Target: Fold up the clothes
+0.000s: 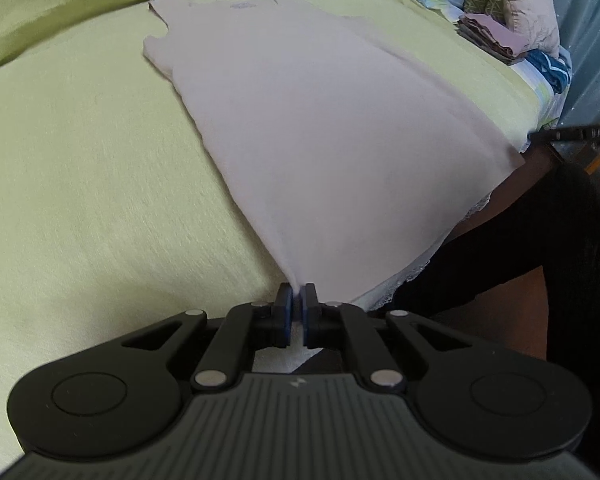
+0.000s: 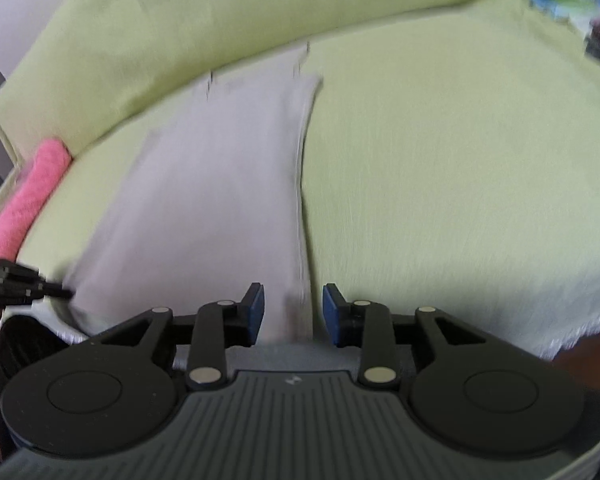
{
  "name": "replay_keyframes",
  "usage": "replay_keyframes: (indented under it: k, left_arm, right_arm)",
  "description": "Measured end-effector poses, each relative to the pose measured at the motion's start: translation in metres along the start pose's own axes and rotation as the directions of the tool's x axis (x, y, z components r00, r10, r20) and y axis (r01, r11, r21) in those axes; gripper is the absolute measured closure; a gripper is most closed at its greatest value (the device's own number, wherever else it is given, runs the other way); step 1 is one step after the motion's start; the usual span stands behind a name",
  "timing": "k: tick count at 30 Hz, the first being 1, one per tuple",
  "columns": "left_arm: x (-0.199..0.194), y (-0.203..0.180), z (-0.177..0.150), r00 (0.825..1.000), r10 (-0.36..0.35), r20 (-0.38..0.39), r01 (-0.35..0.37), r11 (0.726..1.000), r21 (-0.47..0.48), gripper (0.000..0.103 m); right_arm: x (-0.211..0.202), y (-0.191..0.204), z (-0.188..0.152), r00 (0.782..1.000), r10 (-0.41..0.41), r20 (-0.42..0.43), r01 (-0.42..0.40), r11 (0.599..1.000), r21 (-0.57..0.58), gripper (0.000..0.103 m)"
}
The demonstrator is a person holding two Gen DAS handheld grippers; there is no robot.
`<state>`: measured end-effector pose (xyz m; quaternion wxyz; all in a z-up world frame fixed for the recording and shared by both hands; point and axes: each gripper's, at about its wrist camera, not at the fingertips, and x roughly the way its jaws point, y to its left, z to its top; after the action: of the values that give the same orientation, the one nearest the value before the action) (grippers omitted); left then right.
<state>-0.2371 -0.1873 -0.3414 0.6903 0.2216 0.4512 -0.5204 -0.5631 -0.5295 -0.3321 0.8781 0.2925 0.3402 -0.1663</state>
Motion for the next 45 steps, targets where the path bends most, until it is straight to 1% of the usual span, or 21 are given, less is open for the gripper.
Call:
replay_keyframes:
  k: [5,7,8,9,12,16,19,21,23,24,26,29,31,33,34,36,38,40,41,42,45]
  left_arm:
    - [-0.023,0.008,0.029,0.992,0.091,0.086,-0.09,0.996,-0.008,0.097]
    - [-0.022,0.011,0.043,0.988,0.11,0.106,-0.111,0.994,0.0,0.086]
    - [-0.021,0.013,0.05,0.986,0.119,0.116,-0.121,0.993,0.005,0.076]
    - [-0.018,0.014,0.064,0.982,0.131,0.137,-0.135,0.991,0.019,0.073]
    - [-0.004,0.016,0.092,0.978,0.13,0.163,-0.141,0.988,0.057,0.073]
    - [0.035,0.016,0.135,0.973,0.13,0.191,-0.152,0.982,0.109,0.073]
    - [0.066,0.013,0.161,0.97,0.123,0.208,-0.152,0.98,0.131,0.073]
    - [0.083,0.013,0.175,0.968,0.114,0.223,-0.147,0.98,0.137,0.073]
    - [0.094,0.013,0.184,0.968,0.093,0.235,-0.129,0.982,0.141,0.073]
    - [0.1,0.014,0.189,0.967,0.088,0.24,-0.125,0.982,0.144,0.073]
    - [0.113,0.016,0.197,0.964,0.095,0.248,-0.136,0.979,0.153,0.072]
    - [0.127,0.021,0.206,0.959,0.118,0.256,-0.161,0.975,0.153,0.072]
    - [0.132,0.024,0.21,0.957,0.124,0.263,-0.169,0.973,0.155,0.072]
    - [0.137,0.026,0.213,0.953,0.128,0.274,-0.175,0.972,0.156,0.072]
    - [0.138,0.026,0.214,0.952,0.127,0.279,-0.176,0.972,0.156,0.072]
    - [0.141,0.028,0.215,0.95,0.12,0.289,-0.168,0.974,0.15,0.072]
    - [0.145,0.03,0.215,0.95,0.096,0.297,-0.145,0.978,0.149,0.072]
    - [0.153,0.029,0.215,0.951,0.083,0.298,-0.138,0.976,0.168,0.072]
    - [0.153,0.028,0.215,0.951,0.085,0.298,-0.14,0.975,0.17,0.072]
    - [0.156,0.027,0.216,0.951,0.091,0.296,-0.149,0.972,0.179,0.071]
    - [0.156,0.027,0.221,0.949,0.092,0.301,-0.152,0.972,0.182,0.069]
  right_arm:
    - [0.012,-0.006,0.032,0.997,-0.023,0.077,0.024,1.0,-0.012,0.073]
    - [0.031,-0.003,0.053,0.993,-0.035,0.113,0.039,0.999,-0.034,0.073]
    - [0.037,0.0,0.058,0.992,-0.039,0.119,0.045,0.998,-0.044,0.073]
    - [0.054,0.006,0.073,0.99,-0.053,0.133,0.064,0.994,-0.083,0.073]
    - [0.086,0.021,0.095,0.986,-0.094,0.137,0.12,0.973,-0.2,0.073]
    - [0.132,0.036,0.119,0.989,-0.103,0.104,0.133,0.93,-0.343,0.074]
    - [0.173,0.048,0.126,0.982,-0.178,0.07,0.189,0.846,-0.499,0.074]
    - [0.193,0.05,0.122,0.973,-0.224,0.056,0.209,0.754,-0.622,0.075]
    - [0.195,0.046,0.124,0.968,-0.239,0.074,0.227,0.715,-0.661,0.075]
    - [0.196,0.038,0.128,0.96,-0.267,0.089,0.257,0.7,-0.666,0.073]
    - [0.196,0.022,0.139,0.949,-0.305,0.087,0.288,0.715,-0.637,0.073]
    - [0.191,0.014,0.147,0.947,-0.306,0.094,0.298,0.737,-0.607,0.073]
    - [0.188,0.02,0.15,0.961,-0.258,0.1,0.266,0.765,-0.586,0.074]
    - [0.19,0.039,0.149,0.978,-0.178,0.108,0.207,0.781,-0.589,0.074]
    - [0.191,0.042,0.149,0.979,-0.176,0.104,0.203,0.771,-0.604,0.075]
    - [0.207,0.06,0.136,0.979,-0.186,0.08,0.189,0.693,-0.696,0.075]
    - [0.214,0.058,0.127,0.971,-0.217,0.104,0.221,0.631,-0.744,0.075]
    - [0.215,0.046,0.134,0.964,-0.238,0.116,0.246,0.646,-0.723,0.065]
    - [0.216,0.039,0.141,0.957,-0.262,0.123,0.271,0.659,-0.702,0.064]
    - [0.217,0.032,0.15,0.955,-0.273,0.117,0.278,0.686,-0.672,0.062]
    - [0.216,0.037,0.163,0.955,-0.271,0.12,0.285,0.729,-0.622,0.069]
